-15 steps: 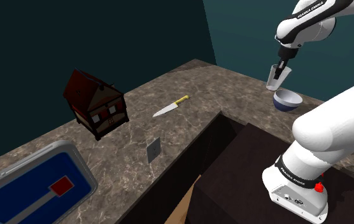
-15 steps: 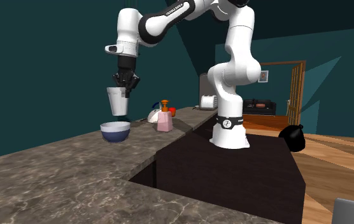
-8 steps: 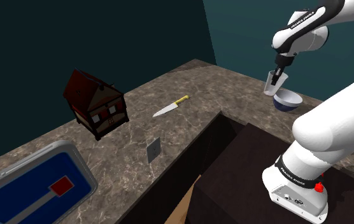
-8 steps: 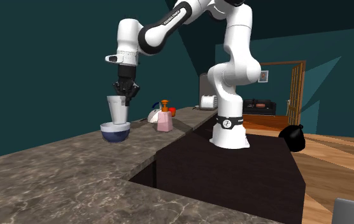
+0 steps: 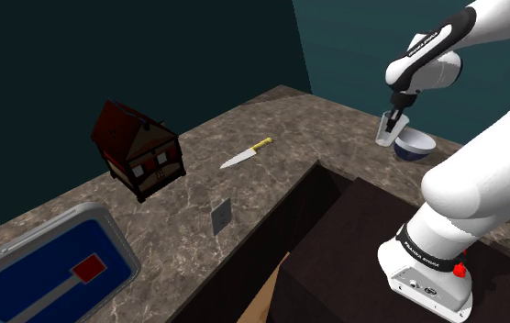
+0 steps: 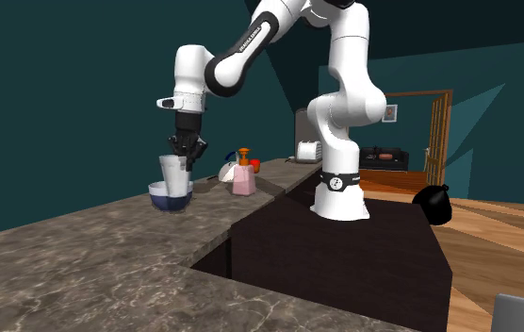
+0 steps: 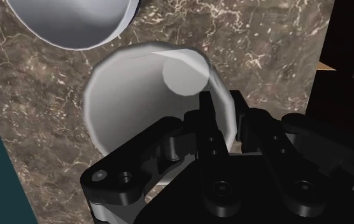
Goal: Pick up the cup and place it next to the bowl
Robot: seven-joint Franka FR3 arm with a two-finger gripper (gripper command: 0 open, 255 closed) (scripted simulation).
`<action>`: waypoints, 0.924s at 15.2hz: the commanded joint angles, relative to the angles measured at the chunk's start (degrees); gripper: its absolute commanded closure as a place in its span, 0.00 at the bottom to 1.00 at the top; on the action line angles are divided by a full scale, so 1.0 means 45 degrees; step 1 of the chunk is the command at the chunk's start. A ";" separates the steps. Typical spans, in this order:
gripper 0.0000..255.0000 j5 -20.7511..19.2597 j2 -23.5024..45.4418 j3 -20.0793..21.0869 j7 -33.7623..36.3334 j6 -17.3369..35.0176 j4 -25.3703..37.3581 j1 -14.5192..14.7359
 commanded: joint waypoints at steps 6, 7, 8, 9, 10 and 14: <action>1.00 0.0628 0.1178 -0.0073 -0.0351 0.1417 -0.0306 0.0060; 1.00 0.0753 0.1365 -0.0068 -0.0427 0.1618 -0.0335 0.0062; 1.00 0.0888 0.1555 -0.0057 -0.0510 0.1819 -0.0361 0.0062; 1.00 0.1032 0.1747 -0.0040 -0.0598 0.2018 -0.0384 0.0057; 1.00 0.1185 0.1943 -0.0015 -0.0693 0.2216 -0.0403 0.0048; 1.00 0.1714 0.2565 0.0125 -0.1026 0.2824 -0.0443 -0.0024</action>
